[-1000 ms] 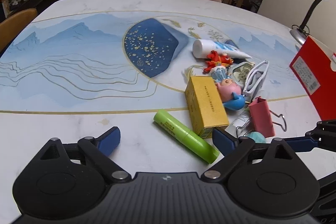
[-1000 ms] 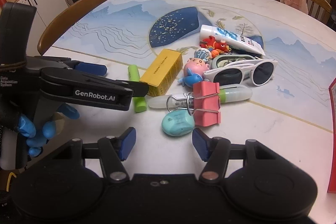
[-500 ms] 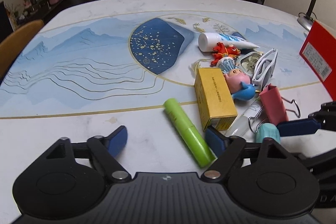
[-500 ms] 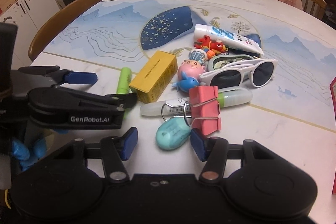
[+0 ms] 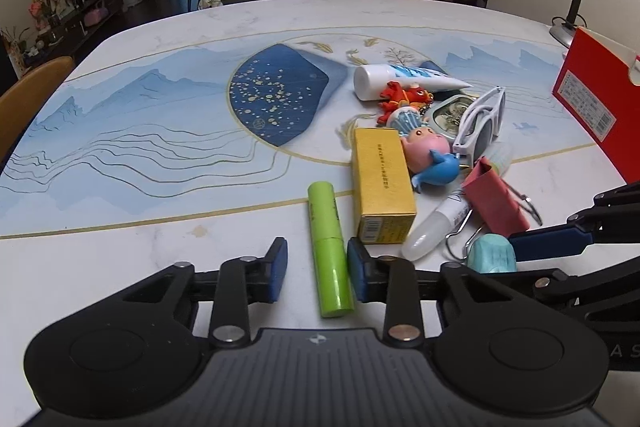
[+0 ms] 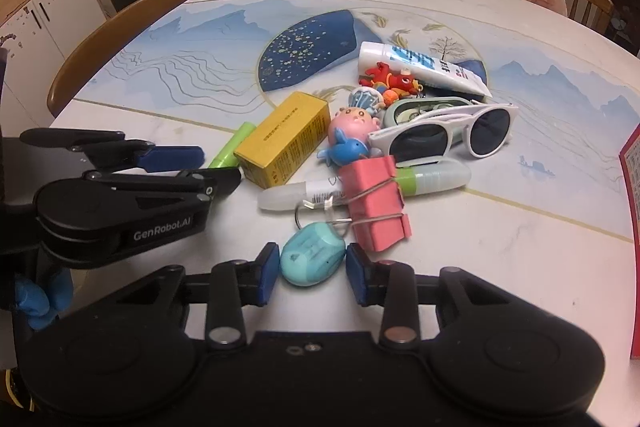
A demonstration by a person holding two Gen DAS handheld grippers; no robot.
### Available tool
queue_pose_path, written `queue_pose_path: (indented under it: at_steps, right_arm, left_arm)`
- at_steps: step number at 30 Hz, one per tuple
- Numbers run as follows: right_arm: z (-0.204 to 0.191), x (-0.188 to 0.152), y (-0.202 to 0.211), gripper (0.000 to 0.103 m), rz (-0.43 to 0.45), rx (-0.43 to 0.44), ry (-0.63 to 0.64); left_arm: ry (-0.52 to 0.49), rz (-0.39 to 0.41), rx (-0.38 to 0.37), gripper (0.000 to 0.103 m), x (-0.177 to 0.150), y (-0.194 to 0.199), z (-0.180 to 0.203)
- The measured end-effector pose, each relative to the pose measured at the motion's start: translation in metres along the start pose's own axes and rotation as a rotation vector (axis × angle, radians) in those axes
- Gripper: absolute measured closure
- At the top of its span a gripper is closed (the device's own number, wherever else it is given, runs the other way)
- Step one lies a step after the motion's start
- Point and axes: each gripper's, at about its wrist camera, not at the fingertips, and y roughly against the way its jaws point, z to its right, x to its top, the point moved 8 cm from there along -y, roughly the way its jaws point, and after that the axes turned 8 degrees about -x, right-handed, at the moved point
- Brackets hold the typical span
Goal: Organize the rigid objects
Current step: 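Grasp the green lip-balm tube with left tool while right tool grasps the teal case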
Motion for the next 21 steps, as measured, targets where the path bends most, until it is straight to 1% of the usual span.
queue_pose_path:
  at_steps: [1, 3, 4, 11, 21]
  right_arm:
    - [0.000, -0.001, 0.001, 0.068, 0.000, 0.002, -0.002]
    - [0.000, -0.003, 0.003, 0.068, 0.000, 0.011, 0.000]
    - [0.000, -0.004, 0.005, 0.068, 0.002, 0.015, 0.002]
    - [0.002, -0.010, 0.019, 0.068, 0.020, 0.033, 0.005]
    - [0.023, -0.013, 0.052, 0.068, 0.063, 0.031, -0.018]
  left_arm:
    - [0.000, -0.001, -0.003, 0.076, 0.000, 0.000, 0.001]
    - [0.010, -0.001, -0.010, 0.086, -0.001, 0.001, 0.001]
    - [0.020, -0.001, -0.015, 0.087, -0.001, 0.002, 0.001]
    - [0.057, -0.005, -0.028, 0.087, -0.008, 0.008, 0.003]
    - [0.110, -0.001, -0.034, 0.087, -0.018, 0.024, 0.009]
